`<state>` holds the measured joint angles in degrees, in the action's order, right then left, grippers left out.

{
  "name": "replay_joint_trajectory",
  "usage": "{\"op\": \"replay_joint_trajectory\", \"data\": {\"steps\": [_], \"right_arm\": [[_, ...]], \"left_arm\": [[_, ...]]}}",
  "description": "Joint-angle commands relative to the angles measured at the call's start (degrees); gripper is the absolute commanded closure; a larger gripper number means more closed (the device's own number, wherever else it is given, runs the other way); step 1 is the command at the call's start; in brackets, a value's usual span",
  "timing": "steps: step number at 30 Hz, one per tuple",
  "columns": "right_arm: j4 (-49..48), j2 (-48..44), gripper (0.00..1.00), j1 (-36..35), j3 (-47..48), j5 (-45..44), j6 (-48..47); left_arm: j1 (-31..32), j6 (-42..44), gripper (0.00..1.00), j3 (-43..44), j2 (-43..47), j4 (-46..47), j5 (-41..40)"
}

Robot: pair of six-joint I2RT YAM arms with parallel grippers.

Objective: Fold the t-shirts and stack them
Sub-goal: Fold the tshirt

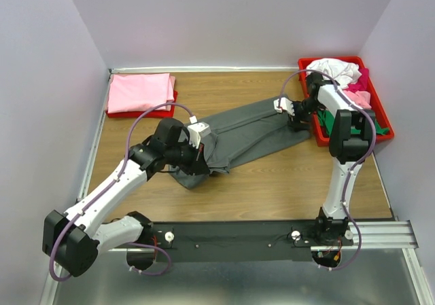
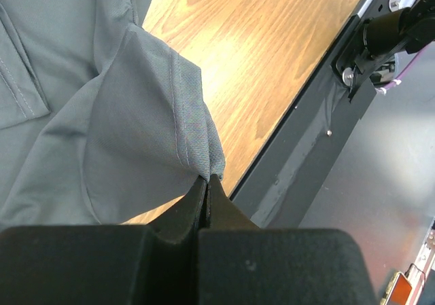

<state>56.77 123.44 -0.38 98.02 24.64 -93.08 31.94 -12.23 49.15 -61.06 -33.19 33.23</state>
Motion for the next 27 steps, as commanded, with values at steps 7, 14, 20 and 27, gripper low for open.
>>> {"op": "replay_joint_trajectory", "data": {"steps": [7,14,20,27], "right_arm": [[2.6,3.0,0.35,0.2,2.8,-1.7,0.2],[3.6,1.5,0.61,0.1,2.3,-1.8,-0.3],[4.0,0.6,0.83,0.1,2.4,-1.8,-0.4],[3.7,-3.6,0.98,0.1,1.7,-1.7,1.1]], "left_arm": [[-0.2,-1.5,1.00,-2.1,1.6,1.9,2.3],[-0.2,-1.6,1.00,-2.3,1.7,1.9,2.2],[-0.3,-1.9,1.00,-3.0,2.7,2.3,2.1],[-0.2,-3.2,1.00,-3.2,4.5,2.3,2.0]]}}
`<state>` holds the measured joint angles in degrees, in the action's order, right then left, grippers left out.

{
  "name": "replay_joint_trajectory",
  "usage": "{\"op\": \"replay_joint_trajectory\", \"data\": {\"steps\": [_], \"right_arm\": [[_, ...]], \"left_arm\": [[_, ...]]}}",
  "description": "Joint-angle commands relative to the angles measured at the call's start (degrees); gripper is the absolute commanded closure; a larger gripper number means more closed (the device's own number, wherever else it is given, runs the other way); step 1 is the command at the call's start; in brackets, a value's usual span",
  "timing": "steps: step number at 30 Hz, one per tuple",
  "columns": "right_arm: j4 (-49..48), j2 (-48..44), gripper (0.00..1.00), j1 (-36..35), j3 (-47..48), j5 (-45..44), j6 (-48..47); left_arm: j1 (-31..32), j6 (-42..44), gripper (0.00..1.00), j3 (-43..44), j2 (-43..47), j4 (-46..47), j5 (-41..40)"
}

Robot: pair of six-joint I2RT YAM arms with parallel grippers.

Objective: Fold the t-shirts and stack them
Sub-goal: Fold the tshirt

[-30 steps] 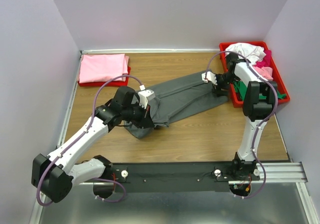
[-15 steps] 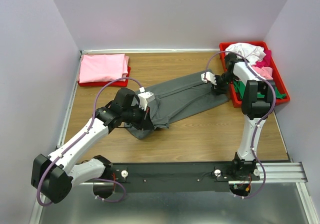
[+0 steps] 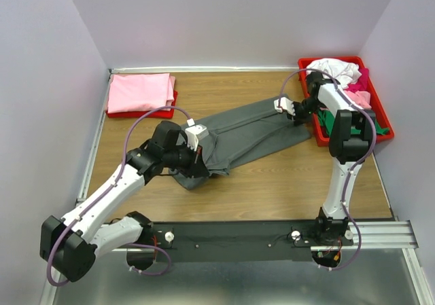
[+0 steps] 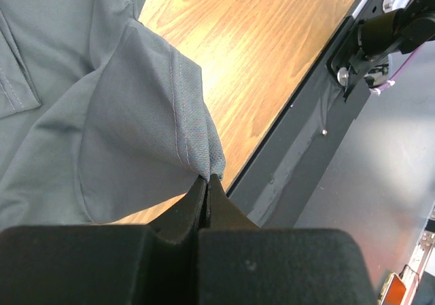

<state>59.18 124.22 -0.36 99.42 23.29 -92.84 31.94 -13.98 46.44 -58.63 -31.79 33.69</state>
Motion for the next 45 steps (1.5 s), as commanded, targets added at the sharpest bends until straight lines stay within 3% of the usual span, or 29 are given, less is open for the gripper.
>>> {"op": "replay_joint_trajectory", "data": {"steps": [1,14,25,34,45], "right_arm": [[1.2,-5.3,0.99,0.2,0.1,0.0,1.4],[-4.0,-25.2,1.00,0.1,-16.9,1.1,3.6],[-8.8,-31.5,1.00,2.5,-28.3,0.2,4.9],[-10.5,-32.8,1.00,3.1,-29.7,1.9,6.3],[-12.2,-29.6,1.00,3.1,-26.8,3.8,8.3]], "left_arm": [[-0.2,-1.8,1.00,-0.5,2.6,0.9,1.7],[-0.2,-6.1,1.00,-6.3,9.8,2.3,3.5],[-0.2,-13.2,1.00,-11.8,14.2,6.5,3.0],[-0.1,-14.8,1.00,-16.3,8.6,9.1,2.9],[-0.1,-10.5,1.00,-10.4,-1.0,8.6,-4.1]]}}
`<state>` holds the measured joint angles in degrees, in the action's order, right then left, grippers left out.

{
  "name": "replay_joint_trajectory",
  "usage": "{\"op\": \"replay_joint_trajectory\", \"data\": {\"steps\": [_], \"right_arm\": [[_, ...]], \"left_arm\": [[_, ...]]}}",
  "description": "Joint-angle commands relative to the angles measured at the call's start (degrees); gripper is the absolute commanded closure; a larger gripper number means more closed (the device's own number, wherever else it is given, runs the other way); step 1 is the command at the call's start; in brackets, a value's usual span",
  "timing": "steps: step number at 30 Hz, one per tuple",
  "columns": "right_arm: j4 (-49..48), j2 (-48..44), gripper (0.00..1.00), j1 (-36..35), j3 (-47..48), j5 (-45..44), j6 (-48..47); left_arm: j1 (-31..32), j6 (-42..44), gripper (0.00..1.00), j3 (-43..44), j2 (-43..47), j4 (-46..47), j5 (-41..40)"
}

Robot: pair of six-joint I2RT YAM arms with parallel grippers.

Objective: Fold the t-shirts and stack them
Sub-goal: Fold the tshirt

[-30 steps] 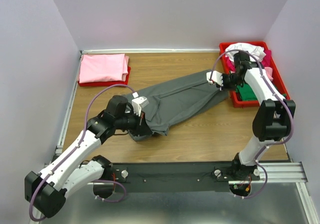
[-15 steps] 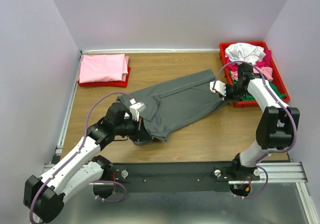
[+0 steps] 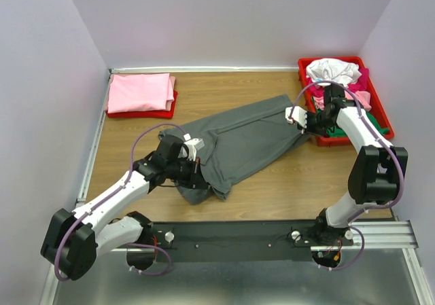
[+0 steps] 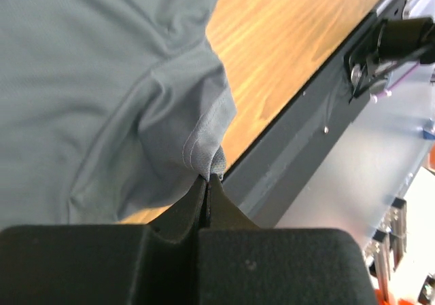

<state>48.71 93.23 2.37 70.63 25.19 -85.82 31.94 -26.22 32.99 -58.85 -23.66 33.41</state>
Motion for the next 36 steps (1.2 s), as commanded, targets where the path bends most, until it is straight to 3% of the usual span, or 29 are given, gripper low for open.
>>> {"op": "replay_joint_trajectory", "data": {"steps": [1,25,36], "right_arm": [[-1.9,1.8,1.00,0.4,2.2,1.8,1.5],[-7.7,10.0,0.99,0.4,7.7,1.5,8.4],[-9.6,12.6,0.99,0.4,8.2,0.6,10.7]], "left_arm": [[-0.1,2.0,1.00,4.0,-1.2,0.3,-4.5],[-3.2,11.4,1.00,21.9,-17.9,-2.1,-20.2],[-6.0,14.1,1.00,25.6,-22.4,-2.1,-22.0]]}}
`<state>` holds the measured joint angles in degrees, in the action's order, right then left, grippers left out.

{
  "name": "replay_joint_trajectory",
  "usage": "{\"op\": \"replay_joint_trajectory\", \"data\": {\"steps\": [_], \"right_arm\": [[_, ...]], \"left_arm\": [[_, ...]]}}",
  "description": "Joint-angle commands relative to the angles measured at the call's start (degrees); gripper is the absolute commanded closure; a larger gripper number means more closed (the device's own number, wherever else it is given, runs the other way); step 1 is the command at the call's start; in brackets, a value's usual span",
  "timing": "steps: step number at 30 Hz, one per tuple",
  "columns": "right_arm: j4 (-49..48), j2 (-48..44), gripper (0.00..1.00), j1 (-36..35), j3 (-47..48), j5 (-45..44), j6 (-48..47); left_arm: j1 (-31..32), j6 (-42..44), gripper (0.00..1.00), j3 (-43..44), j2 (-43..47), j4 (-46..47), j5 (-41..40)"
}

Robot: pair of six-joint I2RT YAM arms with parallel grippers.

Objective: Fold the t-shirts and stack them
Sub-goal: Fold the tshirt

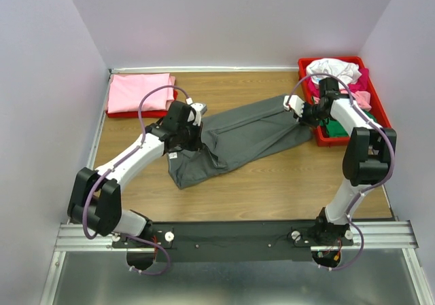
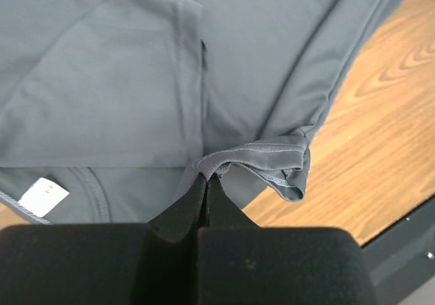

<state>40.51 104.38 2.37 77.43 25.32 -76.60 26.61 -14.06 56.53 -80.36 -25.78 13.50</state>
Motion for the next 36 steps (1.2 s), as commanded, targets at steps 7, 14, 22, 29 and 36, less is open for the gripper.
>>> {"op": "replay_joint_trajectory", "data": {"steps": [7,14,22,29,36], "right_arm": [[-1.8,2.1,0.99,0.4,1.5,0.2,1.9],[-2.3,2.6,0.99,0.4,1.7,-0.1,2.7],[-2.7,3.5,0.99,0.4,2.2,-0.8,3.7],[-3.2,3.9,0.99,0.4,2.6,-0.9,5.0],[-3.4,4.7,0.99,0.4,3.3,-1.4,6.5]], "left_arm": [[-1.3,2.3,1.00,5.0,-2.9,0.0,-2.2],[-2.4,3.3,1.00,6.5,-5.0,-0.1,-3.0],[-4.0,3.7,1.00,6.6,-6.9,1.0,-4.1],[-4.2,3.2,1.00,7.9,-6.7,1.6,-4.6],[-4.2,2.8,1.00,7.5,-5.7,1.6,-6.3]]}}
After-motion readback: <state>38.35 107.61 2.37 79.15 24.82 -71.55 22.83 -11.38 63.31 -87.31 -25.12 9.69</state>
